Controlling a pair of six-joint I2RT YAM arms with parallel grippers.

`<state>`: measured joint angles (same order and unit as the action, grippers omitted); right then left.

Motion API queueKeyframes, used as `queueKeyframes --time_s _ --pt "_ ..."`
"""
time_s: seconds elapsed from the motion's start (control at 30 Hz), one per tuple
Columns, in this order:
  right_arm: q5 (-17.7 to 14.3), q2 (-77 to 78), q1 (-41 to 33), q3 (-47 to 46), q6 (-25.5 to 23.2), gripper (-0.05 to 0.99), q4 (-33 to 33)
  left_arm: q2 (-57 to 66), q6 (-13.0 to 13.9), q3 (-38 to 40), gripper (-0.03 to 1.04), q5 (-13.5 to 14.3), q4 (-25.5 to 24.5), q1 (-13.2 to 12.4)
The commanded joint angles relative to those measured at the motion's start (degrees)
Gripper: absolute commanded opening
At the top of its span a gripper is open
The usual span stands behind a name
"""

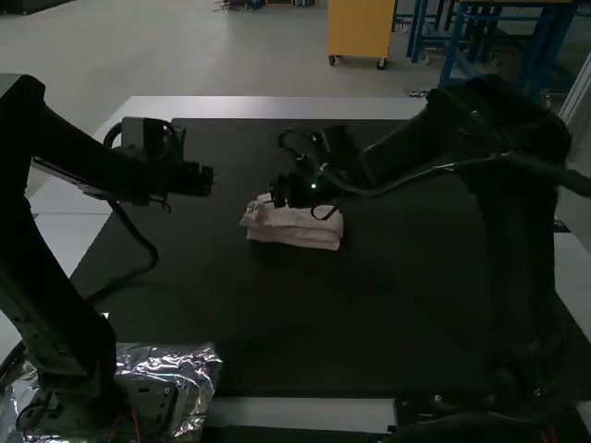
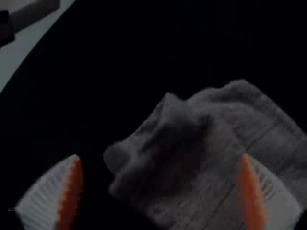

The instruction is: Fold the towel.

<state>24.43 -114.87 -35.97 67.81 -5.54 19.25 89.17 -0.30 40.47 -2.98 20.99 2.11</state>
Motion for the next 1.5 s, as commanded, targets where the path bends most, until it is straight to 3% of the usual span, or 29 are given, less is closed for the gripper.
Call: queueKeyframes --time_s 0.0,0.03,0.43,0.9,1.1,1.13,1.33,1.37,1.47 --pt "-2.01 5.36 2.13 -3.48 1.32 0.14 5.98 -1.8 0.03 0.05 0.97 0.52 0.89 -0.09" --pt "-2.36 5.71 2.66 -4.88 0.44 -0.03 9.76 -1.8 0.03 0.05 0.97 0.61 0.98 -0.09" --pt "-1.49 -2.55 3.97 -7.08 -0.35 -0.03 12.04 -3.38 0.3 0.75 0.97 6.32 0.72 0.0" --pt "-1.31 -12.48 3.97 -6.2 -0.52 -0.03 15.74 -16.04 0.56 5.06 0.97 6.85 -7.99 1.23" --pt "-0.43 -2.9 5.91 -6.2 -2.9 -0.01 15.74 -23.25 1.61 6.38 0.97 6.94 -11.33 2.81" --pt "-0.52 0.08 6.7 -6.38 -2.98 0.08 15.03 -24.57 1.79 6.38 0.97 6.94 -11.77 2.81" --pt "-1.75 19.42 12.24 -6.02 -3.51 0.87 8.44 -34.94 4.78 6.47 0.97 7.29 -12.2 3.08" --pt "-1.75 22.67 13.11 -5.94 -3.51 0.91 7.3 -36.61 4.95 6.38 0.97 7.29 -12.29 3.08" --pt "-2.1 31.72 15.93 -6.2 -3.34 0.91 3.25 -41.26 5.39 6.11 0.97 7.29 -12.56 2.99"
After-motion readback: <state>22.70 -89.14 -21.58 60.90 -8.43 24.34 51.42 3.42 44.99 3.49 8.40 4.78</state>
